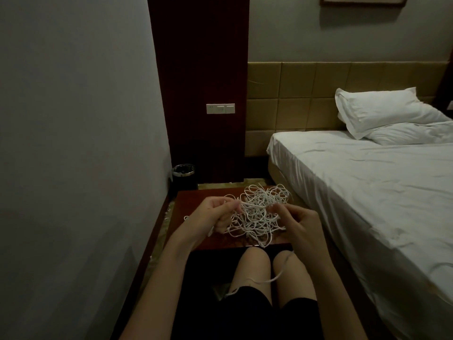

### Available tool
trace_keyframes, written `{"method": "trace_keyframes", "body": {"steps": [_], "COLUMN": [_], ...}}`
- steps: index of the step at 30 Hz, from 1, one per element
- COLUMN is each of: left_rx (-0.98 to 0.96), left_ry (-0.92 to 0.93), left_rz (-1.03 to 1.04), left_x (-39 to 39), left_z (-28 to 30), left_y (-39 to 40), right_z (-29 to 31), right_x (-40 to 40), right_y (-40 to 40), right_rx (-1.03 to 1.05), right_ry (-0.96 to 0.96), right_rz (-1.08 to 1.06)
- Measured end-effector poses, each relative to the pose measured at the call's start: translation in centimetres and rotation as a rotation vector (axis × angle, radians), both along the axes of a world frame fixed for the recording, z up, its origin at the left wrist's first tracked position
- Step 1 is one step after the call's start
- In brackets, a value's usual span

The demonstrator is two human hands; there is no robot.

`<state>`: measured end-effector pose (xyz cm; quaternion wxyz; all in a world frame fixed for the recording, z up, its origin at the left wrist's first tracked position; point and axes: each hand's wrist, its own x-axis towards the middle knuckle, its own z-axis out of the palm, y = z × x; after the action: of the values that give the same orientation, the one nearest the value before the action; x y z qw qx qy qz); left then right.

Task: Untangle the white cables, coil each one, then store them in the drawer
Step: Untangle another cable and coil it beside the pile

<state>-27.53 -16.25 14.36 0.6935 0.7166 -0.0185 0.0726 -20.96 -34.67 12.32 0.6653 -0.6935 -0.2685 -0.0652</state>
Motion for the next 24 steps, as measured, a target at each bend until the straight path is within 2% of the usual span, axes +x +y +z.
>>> {"method": "trace_keyframes", "body": {"steps": [5, 11, 16, 18, 21, 22, 24], "left_rx": [-0.011, -0.262, -0.44, -0.37, -0.095, -0.071, -0.163], "left_ry": [-0.054, -0.141, -0.142, -0.12, -0.076, -0.076, -0.105], "left_rz": [0.004, 0.05, 0.027, 0.068, 0.198, 0.225, 0.249], "left_x": [0.1, 1.0, 1.1, 1.1, 1.2, 1.2, 1.0], "left_z": [-0.6, -0.8, -0.7, -1.0, -1.7, -1.6, -1.2], "left_y": [-0.6, -3.2, -4.3, -4.8, -4.8, -4.8, -4.7], "right_z": [0.6, 0.5, 0.6, 0.8, 0.7, 0.6, 0.3], "right_x": [-0.4, -1.0, -1.8, -2.0, -2.3, -2.3, -2.3], "right_y": [-0.1, 0.7, 1.1, 1.3, 1.6, 1.6, 1.7], "right_rx": [0.053, 0.096, 0.023, 0.024, -0.022, -0.039, -0.063], "right_ry": [0.116, 0.159, 0.148, 0.154, 0.163, 0.172, 0.191], "right_rz": [0.103, 0.214, 0.275, 0.29, 0.32, 0.326, 0.337]}}
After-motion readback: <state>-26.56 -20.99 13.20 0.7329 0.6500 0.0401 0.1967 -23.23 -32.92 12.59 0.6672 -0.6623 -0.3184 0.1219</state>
